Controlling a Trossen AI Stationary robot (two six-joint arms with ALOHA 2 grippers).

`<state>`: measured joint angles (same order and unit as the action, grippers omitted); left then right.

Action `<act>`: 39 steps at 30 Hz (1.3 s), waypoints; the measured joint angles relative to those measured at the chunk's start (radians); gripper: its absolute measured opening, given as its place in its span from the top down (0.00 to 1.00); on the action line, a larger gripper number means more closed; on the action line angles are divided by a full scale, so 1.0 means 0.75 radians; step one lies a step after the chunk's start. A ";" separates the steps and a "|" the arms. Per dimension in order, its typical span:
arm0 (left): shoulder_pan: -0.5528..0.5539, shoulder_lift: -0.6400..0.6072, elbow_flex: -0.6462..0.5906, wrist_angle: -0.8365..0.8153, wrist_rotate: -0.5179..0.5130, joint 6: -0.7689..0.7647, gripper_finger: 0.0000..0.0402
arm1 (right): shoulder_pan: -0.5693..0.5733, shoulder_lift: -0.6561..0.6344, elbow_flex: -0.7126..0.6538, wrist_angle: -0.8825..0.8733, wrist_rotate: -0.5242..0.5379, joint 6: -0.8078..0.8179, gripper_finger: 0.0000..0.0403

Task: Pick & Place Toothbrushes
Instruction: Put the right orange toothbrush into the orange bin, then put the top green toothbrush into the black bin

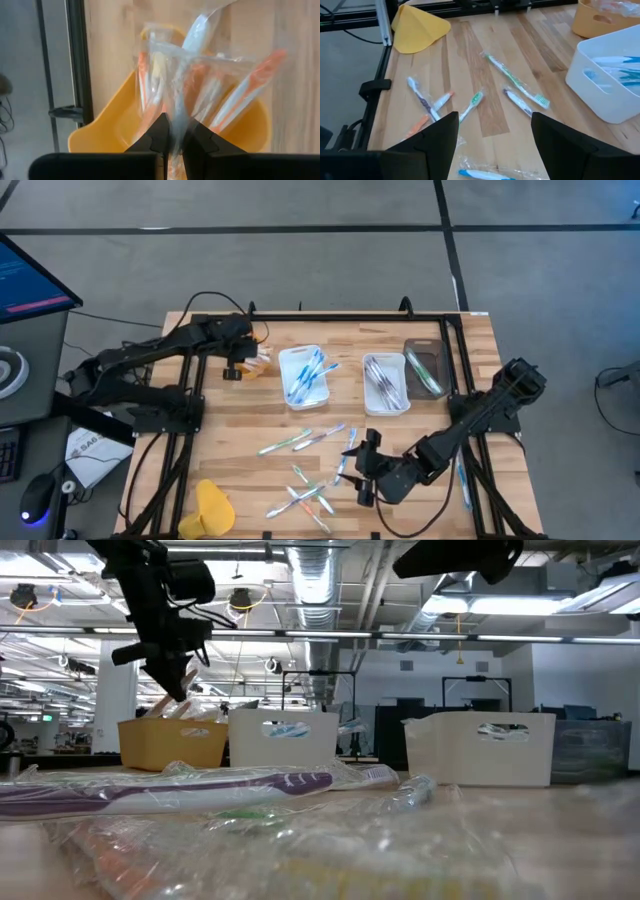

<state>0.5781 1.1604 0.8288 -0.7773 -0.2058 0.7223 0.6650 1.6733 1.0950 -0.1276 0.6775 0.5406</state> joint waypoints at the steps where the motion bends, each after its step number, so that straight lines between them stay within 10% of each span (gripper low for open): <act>1: 0.013 0.008 0.000 0.001 0.000 0.000 0.95 | -0.001 0.000 0.000 0.000 0.000 0.001 0.39; 39: 0.109 0.032 -0.091 0.009 0.048 0.001 0.68 | 0.003 0.000 -0.001 0.000 0.000 0.002 0.39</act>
<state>0.6602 1.1844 0.7604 -0.7703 -0.1699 0.7234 0.6674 1.6733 1.0946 -0.1275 0.6773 0.5424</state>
